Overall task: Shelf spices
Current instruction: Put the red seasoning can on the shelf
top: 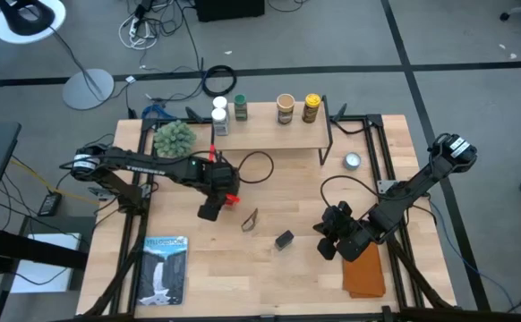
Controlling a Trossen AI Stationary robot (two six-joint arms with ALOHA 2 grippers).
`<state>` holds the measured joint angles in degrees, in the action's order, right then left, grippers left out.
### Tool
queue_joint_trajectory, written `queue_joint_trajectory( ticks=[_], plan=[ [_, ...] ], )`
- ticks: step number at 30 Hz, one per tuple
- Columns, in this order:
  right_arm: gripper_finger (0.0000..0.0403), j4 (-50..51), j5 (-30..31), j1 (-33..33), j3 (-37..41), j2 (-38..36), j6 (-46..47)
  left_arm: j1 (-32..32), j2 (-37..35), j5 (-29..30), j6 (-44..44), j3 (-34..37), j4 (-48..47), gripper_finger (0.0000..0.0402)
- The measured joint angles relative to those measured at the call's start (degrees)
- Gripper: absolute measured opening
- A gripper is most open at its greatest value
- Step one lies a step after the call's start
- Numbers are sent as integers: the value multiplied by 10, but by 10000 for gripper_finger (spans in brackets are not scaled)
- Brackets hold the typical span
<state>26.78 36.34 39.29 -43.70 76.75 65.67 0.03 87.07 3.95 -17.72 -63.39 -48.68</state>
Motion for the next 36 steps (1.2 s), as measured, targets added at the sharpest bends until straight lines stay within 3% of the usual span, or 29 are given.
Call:
queue_joint_trajectory(
  ticks=[36],
  plan=[
    [4, -19, 0, 9, 0, 0, -2, 0, 16, 7, 136, -9, 20, 243]
  ],
)
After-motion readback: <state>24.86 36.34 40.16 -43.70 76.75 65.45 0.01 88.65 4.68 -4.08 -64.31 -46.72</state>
